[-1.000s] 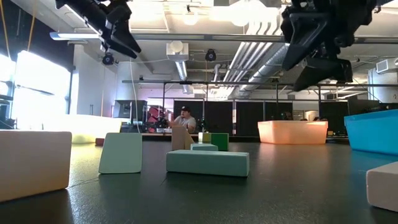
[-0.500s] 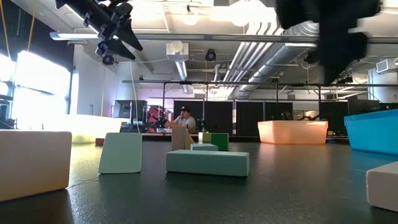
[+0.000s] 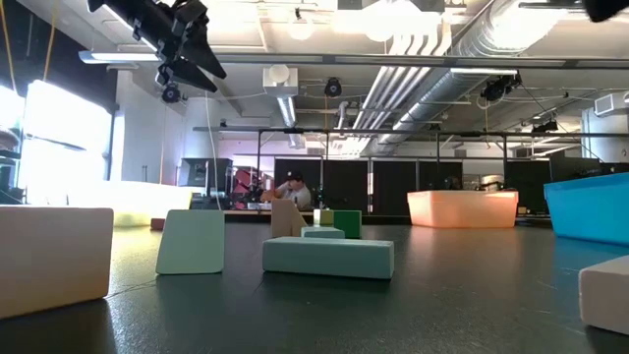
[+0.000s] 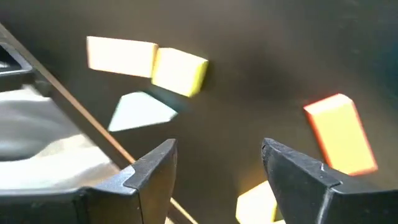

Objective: Sort blocks by size
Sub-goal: Put the yellow triangle block into the orange bin

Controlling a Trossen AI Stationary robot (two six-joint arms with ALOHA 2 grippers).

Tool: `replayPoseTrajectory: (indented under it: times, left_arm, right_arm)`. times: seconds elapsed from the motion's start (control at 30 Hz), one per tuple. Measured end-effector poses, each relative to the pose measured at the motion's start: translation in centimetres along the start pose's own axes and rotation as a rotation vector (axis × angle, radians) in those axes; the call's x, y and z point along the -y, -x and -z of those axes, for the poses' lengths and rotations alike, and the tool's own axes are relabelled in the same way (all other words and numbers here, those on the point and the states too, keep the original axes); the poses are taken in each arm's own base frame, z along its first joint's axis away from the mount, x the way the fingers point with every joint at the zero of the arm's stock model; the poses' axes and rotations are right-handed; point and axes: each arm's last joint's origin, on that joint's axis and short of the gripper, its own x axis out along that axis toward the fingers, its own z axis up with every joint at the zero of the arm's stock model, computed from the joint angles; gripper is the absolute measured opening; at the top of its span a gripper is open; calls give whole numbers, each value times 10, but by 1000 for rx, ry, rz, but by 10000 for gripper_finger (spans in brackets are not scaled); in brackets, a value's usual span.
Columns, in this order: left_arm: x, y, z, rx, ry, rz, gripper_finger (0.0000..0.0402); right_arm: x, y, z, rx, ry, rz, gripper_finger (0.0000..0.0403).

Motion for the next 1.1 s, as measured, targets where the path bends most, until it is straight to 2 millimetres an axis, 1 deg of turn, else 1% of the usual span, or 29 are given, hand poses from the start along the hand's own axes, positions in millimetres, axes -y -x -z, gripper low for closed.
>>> replayPoseTrajectory:
  times: [0.1,0.17,0.2,0.27,0.33,0.43,0.57,0.73,0.83,0.9,0.97,1.03,1.1]
  left_arm:
    - [0,0,0,-1,-1,0,213]
    - [0,0,0,-1,-1,-1,213]
    - [0,0,0,-3,0,-1,213]
    - [0,0,1,-7,6,-1,213]
    - [1,0,1,-11,30,4,213]
    - [2,0,1,-11,44,8,213]
    - [4,0,1,-12,40,15,213]
    - [4,0,1,-6,48,17,213]
    - [4,0,1,-4,67,17,213]
    - [4,0,1,-3,68,17,213]
    - [4,0,1,-3,69,17,213]
    - [4,0,1,-3,69,18,213]
    - [4,0,1,-4,69,17,213]
  right_arm:
    - [3,-5,13,-8,31,49,232]
    - [2,-7,24,-19,50,51,232]
    - [3,-7,32,-27,33,50,232]
    - [6,-6,47,-19,-21,59,232]
    - [12,-4,61,26,-104,84,232]
    - [20,-2,77,88,-251,108,232]
    - [20,-2,79,9,-295,135,232]
    - [20,-3,81,-41,-311,151,232]
    - [22,-15,83,-86,-301,108,231]
    - [21,-27,84,-124,-254,23,231]
    - [25,-38,85,-142,-199,-25,231]
    - [30,-44,81,-155,-184,-32,231]
    - [35,-47,75,-168,-196,12,231]
